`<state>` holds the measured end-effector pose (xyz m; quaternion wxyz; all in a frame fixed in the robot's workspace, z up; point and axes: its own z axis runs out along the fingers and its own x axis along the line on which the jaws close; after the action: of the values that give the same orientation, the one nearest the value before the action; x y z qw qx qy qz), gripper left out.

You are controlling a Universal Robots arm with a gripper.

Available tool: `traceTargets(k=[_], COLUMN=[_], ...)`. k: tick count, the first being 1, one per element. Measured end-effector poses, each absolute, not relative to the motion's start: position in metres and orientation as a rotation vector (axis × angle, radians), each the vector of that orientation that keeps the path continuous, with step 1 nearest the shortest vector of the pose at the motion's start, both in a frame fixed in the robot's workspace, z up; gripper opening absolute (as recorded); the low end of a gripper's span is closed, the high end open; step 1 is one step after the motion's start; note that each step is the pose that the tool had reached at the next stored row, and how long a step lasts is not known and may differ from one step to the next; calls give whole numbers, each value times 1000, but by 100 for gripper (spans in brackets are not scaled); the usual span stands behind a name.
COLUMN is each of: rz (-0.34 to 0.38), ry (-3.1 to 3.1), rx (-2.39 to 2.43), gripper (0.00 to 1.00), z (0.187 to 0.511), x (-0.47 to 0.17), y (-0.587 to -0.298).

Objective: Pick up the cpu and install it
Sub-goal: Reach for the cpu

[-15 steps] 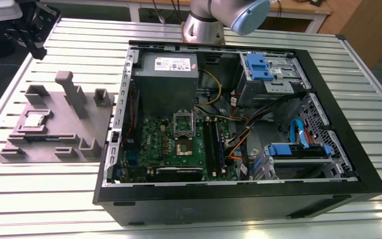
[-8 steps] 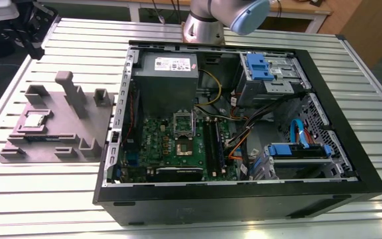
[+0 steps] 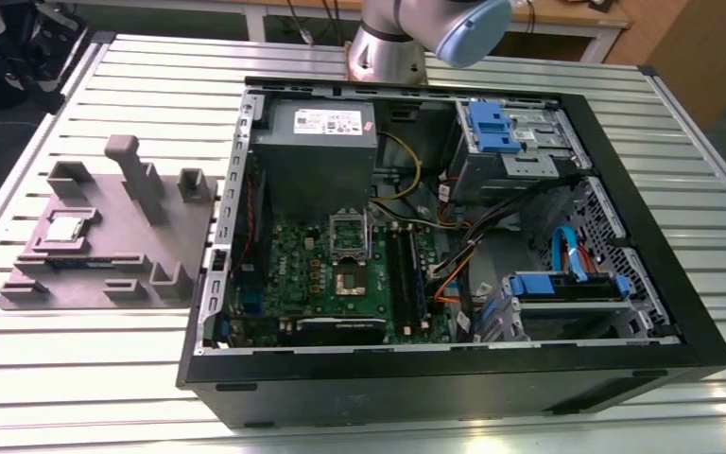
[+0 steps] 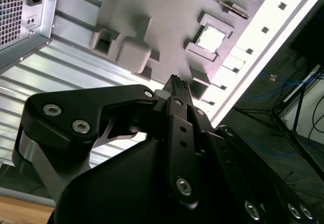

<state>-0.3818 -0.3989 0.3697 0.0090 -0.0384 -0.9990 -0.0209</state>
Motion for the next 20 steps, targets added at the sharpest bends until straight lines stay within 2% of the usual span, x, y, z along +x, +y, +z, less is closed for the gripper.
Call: traceTargets(k=[20], rz=[-65], ry=[-3120], rx=[-120], gripper=[10], z=[365], x=[-447], y=[-399])
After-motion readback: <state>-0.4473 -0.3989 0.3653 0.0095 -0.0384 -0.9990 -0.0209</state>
